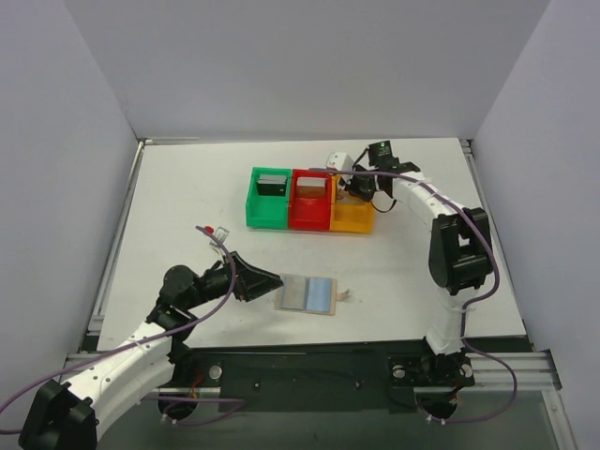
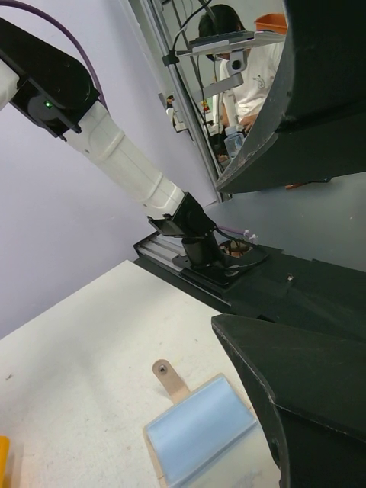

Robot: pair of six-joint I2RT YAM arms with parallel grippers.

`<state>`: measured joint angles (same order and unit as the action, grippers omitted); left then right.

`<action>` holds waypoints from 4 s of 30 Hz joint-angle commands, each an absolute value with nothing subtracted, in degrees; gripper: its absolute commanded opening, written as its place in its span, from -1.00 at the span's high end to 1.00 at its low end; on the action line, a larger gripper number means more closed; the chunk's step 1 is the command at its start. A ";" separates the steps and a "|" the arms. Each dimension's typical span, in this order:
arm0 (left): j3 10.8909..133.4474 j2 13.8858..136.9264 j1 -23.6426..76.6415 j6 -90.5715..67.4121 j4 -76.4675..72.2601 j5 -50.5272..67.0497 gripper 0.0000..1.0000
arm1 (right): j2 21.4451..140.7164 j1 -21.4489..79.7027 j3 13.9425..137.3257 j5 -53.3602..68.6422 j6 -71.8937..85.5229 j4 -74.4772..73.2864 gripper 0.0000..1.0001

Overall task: Take the credit cards out of the card holder
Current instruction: Place the credit card in the storage box, then remove the credit card from the card holder.

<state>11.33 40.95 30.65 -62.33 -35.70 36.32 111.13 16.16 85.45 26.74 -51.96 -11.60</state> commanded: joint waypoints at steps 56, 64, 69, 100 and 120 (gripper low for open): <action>11.51 42.01 31.29 -61.00 -35.95 37.62 -0.50 | 117.51 17.31 87.01 16.26 -50.27 2.55 0.53; 11.51 41.92 31.29 -61.00 -35.95 37.53 -0.49 | 116.02 16.88 86.66 14.24 -48.25 5.45 0.53; 11.43 41.84 31.29 -61.00 -35.95 37.53 -0.50 | 114.70 16.88 85.61 13.01 -46.59 8.77 0.53; 17.22 34.01 32.87 -54.84 5.18 13.10 -0.73 | 67.60 46.32 45.92 2.33 34.82 -3.97 -1.00; 16.34 32.79 33.22 -55.46 8.69 7.13 -0.39 | 82.18 64.08 56.52 -20.85 38.07 -17.16 -1.00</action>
